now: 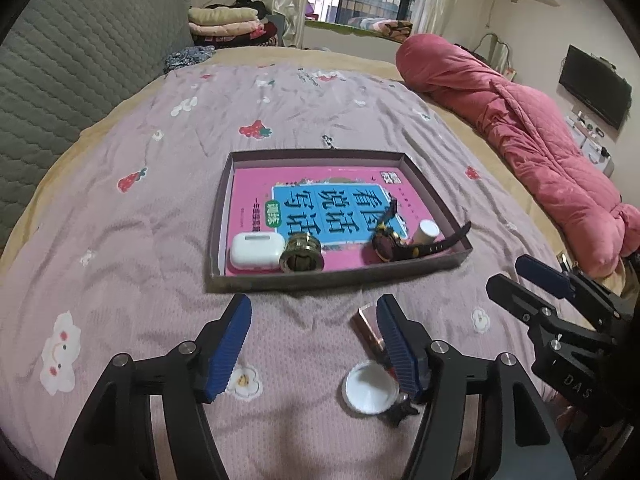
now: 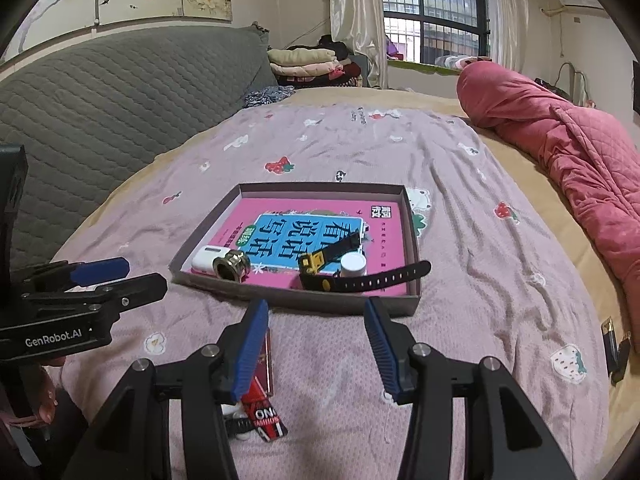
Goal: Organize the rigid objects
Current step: 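Withdraw both open tools from the tray back toward the remaining objects, then move the left tool toward the white bottle cap while the right tool approaches the red marker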
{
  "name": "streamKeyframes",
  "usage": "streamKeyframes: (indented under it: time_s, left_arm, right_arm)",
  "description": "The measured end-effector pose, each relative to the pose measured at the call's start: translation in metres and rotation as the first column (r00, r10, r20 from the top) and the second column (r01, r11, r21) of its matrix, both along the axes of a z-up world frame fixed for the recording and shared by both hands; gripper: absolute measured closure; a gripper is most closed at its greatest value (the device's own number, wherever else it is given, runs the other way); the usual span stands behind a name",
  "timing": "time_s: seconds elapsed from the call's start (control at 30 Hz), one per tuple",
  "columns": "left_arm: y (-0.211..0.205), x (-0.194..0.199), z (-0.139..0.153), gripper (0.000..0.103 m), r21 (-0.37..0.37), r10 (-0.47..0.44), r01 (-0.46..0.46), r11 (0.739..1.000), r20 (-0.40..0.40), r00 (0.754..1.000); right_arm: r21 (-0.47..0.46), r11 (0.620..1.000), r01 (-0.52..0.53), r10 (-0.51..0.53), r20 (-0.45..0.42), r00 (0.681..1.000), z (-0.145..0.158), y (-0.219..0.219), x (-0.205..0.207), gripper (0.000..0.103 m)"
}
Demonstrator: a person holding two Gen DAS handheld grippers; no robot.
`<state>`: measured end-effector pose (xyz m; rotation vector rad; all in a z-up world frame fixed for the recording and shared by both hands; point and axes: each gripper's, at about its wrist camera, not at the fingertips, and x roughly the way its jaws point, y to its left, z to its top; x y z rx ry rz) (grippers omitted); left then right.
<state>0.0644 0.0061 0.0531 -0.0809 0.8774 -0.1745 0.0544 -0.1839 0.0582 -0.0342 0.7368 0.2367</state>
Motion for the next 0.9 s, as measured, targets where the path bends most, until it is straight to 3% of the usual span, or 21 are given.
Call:
streamKeyframes:
  time_s: [0.33, 0.9]
  left_arm:
    - [-0.009, -0.029, -0.014, 0.036, 0.036, -0.042, 0.043, 0.998, -0.026, 0.999]
    - [-0.03, -0.055, -0.053, 0.036, 0.056, -0.114, 0.123, 0.991, -0.139, 0.984]
  right_arm:
    - [-0.033, 0.999, -0.022, 0.021, -0.035, 0.999, -0.014, -0.003, -0.021, 0.053]
    - [-0.048, 0.997, -0.068, 0.063, -0.097, 0.993, -0.035, 0.0, -0.038, 0.053]
